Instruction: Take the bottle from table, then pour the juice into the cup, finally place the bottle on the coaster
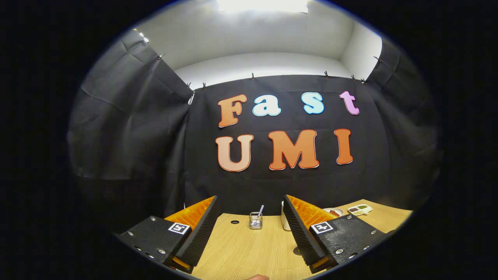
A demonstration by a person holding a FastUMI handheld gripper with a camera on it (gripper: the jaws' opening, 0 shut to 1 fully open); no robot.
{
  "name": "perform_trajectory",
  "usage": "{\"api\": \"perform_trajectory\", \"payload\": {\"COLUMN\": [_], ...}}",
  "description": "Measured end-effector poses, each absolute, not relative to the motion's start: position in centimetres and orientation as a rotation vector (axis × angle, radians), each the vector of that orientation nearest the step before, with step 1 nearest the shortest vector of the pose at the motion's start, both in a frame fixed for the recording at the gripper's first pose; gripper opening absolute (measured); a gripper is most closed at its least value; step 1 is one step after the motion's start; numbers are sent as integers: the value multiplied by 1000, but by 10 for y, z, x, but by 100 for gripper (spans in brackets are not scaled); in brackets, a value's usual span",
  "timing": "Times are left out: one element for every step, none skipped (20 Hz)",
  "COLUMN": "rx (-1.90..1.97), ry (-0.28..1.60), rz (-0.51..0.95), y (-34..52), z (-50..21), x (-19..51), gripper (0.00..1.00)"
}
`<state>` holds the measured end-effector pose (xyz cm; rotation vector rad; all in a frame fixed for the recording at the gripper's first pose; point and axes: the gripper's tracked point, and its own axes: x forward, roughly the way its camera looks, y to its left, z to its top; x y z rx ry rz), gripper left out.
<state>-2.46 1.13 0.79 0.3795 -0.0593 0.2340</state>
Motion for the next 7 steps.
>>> {"api": "perform_trajectory", "payload": {"rx": [377,373,369,368,368,368,372], "ry": [-57,-55,-53,-48,-49,-48,-48], "rz": [238,239,241,242,245,247,246], "y": [14,15,16,17,19,19,20], "z": [7,6,6,4,5,4,5], "x": [-25,-25,-24,-24,-24,-24,-24], "gripper": [97,97,97,97,97,97,97]}}
